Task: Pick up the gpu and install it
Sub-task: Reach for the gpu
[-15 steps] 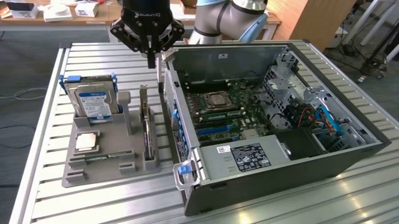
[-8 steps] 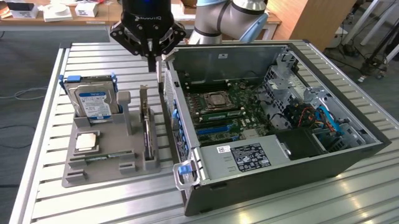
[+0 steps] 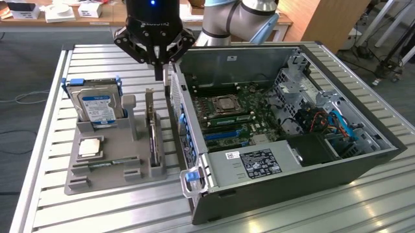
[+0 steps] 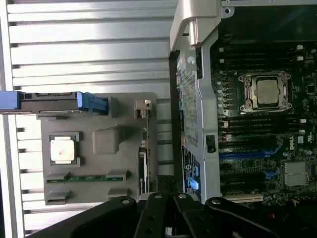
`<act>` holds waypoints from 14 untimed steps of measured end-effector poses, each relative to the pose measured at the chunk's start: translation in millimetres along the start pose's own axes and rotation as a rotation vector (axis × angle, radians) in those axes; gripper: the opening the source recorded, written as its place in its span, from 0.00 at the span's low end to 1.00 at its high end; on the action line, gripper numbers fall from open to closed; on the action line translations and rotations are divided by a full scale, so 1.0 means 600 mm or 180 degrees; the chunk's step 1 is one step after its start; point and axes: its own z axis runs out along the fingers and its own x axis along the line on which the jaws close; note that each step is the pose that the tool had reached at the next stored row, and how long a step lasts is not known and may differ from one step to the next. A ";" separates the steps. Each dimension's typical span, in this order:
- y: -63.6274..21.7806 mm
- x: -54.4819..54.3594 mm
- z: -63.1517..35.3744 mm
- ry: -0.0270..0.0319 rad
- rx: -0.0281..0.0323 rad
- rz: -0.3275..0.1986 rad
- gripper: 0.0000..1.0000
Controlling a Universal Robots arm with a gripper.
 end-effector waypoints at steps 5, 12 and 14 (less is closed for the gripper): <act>-0.016 0.000 -0.001 0.0000 0.0000 0.0000 0.11; -0.036 0.003 -0.002 0.0000 0.0000 0.0000 0.11; -0.039 0.003 -0.002 0.0000 0.0000 0.0000 0.11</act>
